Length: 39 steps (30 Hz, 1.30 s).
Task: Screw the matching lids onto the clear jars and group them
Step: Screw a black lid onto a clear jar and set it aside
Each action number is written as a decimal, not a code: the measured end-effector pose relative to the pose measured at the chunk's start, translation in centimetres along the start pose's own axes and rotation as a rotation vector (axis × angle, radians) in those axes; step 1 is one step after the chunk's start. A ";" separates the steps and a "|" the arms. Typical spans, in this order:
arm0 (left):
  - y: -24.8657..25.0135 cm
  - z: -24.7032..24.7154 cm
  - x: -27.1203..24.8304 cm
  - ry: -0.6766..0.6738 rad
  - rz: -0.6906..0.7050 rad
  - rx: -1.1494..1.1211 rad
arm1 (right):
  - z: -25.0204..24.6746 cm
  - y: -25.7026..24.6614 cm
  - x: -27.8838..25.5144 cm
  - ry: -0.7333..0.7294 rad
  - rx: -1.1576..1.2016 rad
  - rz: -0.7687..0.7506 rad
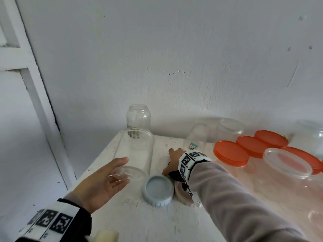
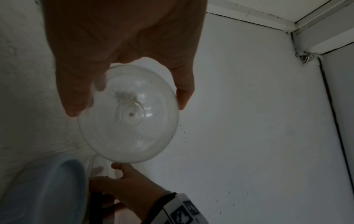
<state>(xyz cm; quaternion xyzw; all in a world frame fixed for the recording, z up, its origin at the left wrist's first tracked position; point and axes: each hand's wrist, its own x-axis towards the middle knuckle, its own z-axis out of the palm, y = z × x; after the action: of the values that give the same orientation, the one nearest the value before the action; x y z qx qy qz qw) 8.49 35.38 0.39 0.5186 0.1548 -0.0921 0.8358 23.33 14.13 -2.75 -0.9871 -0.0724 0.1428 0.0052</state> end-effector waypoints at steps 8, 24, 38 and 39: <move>-0.4 1.5 -0.2 -0.104 -0.038 0.094 | -3.8 2.2 -2.6 0.211 0.448 0.016; -5.0 11.3 -1.6 -0.491 -0.009 0.596 | -9.4 11.4 -12.1 0.391 0.816 0.031; -11.5 18.4 -0.6 -0.523 0.226 1.270 | -8.3 18.3 -21.0 0.019 0.665 -0.039; -11.7 18.5 -0.5 -0.538 0.211 1.265 | -8.1 18.5 -21.2 -0.007 0.642 -0.039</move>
<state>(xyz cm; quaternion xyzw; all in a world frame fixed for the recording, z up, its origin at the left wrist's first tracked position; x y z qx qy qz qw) 7.40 13.64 -1.56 0.8775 -0.1924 -0.2085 0.3866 8.14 -7.12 10.40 -0.9330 -0.0429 0.1617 0.3187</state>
